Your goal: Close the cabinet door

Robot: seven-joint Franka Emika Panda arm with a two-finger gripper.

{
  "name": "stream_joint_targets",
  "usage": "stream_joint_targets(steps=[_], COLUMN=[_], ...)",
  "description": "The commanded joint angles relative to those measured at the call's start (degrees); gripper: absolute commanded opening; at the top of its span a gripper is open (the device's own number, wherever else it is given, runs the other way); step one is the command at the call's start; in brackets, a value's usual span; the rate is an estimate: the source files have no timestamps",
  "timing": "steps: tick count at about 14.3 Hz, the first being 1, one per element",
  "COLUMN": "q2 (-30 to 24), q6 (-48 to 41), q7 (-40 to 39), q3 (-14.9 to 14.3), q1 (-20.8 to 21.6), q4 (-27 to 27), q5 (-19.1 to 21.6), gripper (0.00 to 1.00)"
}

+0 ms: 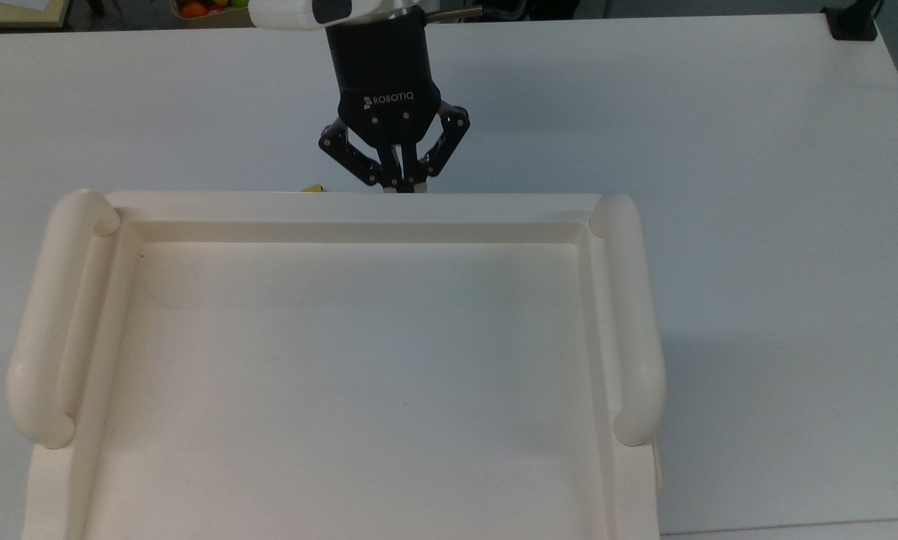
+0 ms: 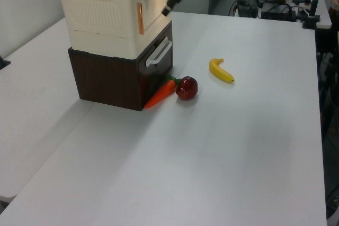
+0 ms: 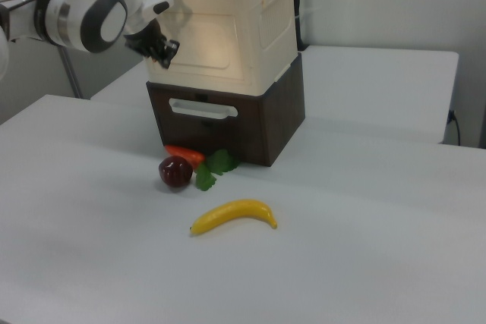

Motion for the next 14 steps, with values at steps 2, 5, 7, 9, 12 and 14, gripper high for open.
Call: stream_joint_targets(steps=[2, 5, 7, 9, 12, 14], q2=[-6.69, -10.55, -14.94, -17.76, -19.09, -19.62], q6=[-23.42, -31.01, -35.23, -39.18, -40.6, -41.66], q7=[-0.05, 0.04, 0.13, 0.13, 0.56, 3.63], q3=[-0.69, -1.39, -3.06, -6.21, -11.93, -12.47], q1=[-0.07, 0.81, 1.86, 3.96, 7.84, 8.19], q4=[-3.32, -8.06, -11.67, -12.64, -12.47, -12.47], q5=[-6.72, -10.77, -11.22, -11.22, -11.13, -10.78], gripper=[0.0, 0.0, 0.0, 0.0, 0.12, 0.39])
